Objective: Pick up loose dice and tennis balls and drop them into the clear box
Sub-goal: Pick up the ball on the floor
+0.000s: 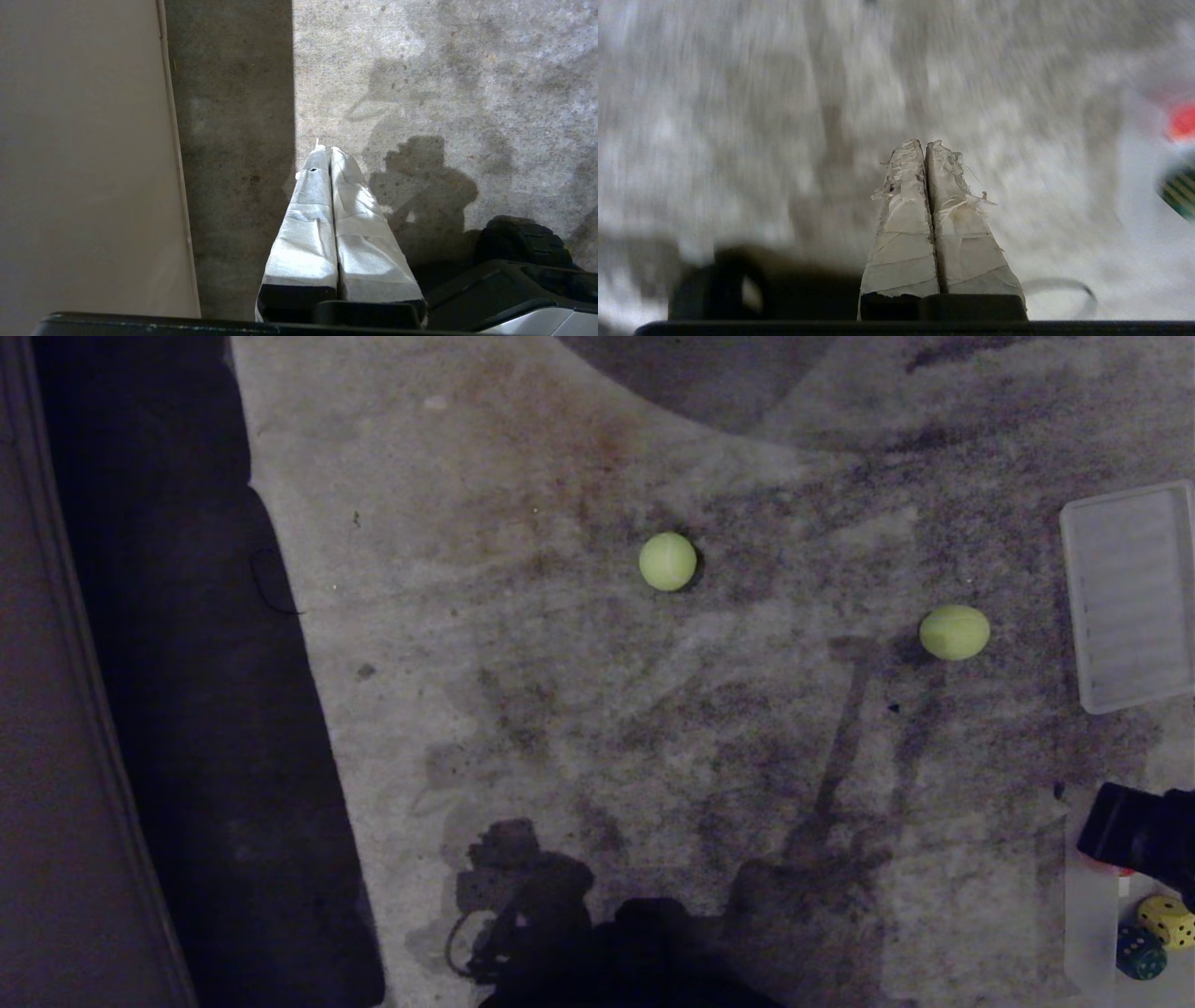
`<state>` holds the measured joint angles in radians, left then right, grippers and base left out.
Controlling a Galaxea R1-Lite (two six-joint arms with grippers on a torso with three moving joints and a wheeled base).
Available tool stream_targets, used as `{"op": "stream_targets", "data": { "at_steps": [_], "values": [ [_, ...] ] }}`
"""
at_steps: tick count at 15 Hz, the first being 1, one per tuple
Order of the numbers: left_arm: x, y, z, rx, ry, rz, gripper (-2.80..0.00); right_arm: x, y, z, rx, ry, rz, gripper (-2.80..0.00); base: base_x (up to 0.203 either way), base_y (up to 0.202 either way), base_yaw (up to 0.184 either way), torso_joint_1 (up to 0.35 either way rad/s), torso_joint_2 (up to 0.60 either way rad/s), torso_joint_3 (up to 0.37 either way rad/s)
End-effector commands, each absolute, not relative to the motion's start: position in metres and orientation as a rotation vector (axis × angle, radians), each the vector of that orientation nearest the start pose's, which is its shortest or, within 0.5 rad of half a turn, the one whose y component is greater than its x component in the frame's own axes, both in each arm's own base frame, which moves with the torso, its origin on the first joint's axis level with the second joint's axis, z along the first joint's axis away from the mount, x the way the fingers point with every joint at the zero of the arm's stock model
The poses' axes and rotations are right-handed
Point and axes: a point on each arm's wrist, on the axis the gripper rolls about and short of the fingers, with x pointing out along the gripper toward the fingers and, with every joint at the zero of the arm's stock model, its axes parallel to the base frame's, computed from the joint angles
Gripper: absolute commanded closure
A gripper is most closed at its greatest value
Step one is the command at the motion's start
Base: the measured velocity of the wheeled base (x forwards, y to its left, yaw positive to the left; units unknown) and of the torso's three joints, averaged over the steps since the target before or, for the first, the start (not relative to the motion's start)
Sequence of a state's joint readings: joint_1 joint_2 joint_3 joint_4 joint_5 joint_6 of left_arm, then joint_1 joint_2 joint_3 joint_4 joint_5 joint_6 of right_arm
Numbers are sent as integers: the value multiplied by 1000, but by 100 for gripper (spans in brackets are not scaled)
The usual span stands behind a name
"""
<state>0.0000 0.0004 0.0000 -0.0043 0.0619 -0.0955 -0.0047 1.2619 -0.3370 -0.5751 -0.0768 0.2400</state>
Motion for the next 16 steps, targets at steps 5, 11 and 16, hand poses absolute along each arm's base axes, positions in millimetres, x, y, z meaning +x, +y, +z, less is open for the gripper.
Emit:
{"op": "stream_targets", "data": {
  "at_steps": [5,11,16],
  "values": [
    [-23,1,76,-96,-5,62,0,267,-9,147,378,244,-139,0,0,0,0,0,0,0],
    [-23,1,76,-97,-6,62,0,289,-28,147,394,226,-159,-280,0,0,0,0,0,0],
    [-23,1,76,-97,-5,63,0,302,-39,157,412,171,-134,-280,0,0,0,0,0,0]
  ]
}}
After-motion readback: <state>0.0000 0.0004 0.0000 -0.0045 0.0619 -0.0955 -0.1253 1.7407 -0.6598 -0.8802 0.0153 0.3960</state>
